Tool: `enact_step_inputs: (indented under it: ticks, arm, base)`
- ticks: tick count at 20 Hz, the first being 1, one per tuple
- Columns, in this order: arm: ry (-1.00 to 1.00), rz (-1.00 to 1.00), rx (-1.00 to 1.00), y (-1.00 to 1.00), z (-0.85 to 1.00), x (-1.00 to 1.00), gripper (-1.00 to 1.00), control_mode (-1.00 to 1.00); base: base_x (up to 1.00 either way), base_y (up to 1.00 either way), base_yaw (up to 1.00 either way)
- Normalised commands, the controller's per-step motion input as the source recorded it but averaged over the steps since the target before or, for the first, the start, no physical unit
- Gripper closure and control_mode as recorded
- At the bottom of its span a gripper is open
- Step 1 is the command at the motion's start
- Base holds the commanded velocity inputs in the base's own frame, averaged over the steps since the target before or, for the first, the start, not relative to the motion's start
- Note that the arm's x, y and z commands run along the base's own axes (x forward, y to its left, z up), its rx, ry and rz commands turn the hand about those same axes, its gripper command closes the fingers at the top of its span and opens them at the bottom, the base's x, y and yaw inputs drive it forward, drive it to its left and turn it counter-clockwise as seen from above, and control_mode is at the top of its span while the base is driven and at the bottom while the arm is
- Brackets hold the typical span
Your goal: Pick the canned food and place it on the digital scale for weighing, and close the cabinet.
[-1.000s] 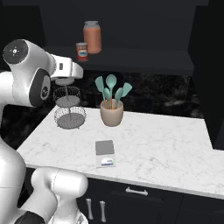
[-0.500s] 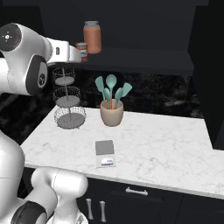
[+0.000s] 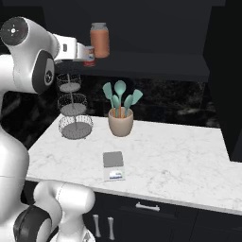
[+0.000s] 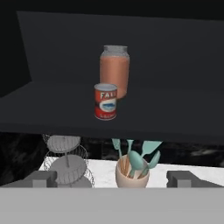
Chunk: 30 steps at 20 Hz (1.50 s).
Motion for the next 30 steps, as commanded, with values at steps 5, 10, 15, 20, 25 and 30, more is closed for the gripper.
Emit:
enact_step_inputs:
  ticks: [5,10,15,20,25,30]
  arm:
    - [0.02,0.00,0.00,0.05,0.00,0.38,-1.00,-1.00]
    - [0.00,0.00,0.00,0.18,0.00,0.52,-1.00,-1.00]
    - [0.01,0.00,0.00,0.16,-0.02,0.53,-1.00,-1.00]
    - [0.02,0.00,0.00,0.00,-0.02,0.43,-1.00,-1.00]
    - [0.00,0.00,0.00,0.00,-0.03,0.32,-1.00,-1.00]
    - [0.00,0.00,0.00,0.00,-0.10,0.37,-1.00,-1.00]
  base:
    - [0.00,0.00,0.00]
    - [0.00,0.00,0.00]
    - [0.00,0.00,0.00]
    - [0.00,0.00,0.00]
    - [0.00,0.00,0.00]
    - [0.00,0.00,0.00]
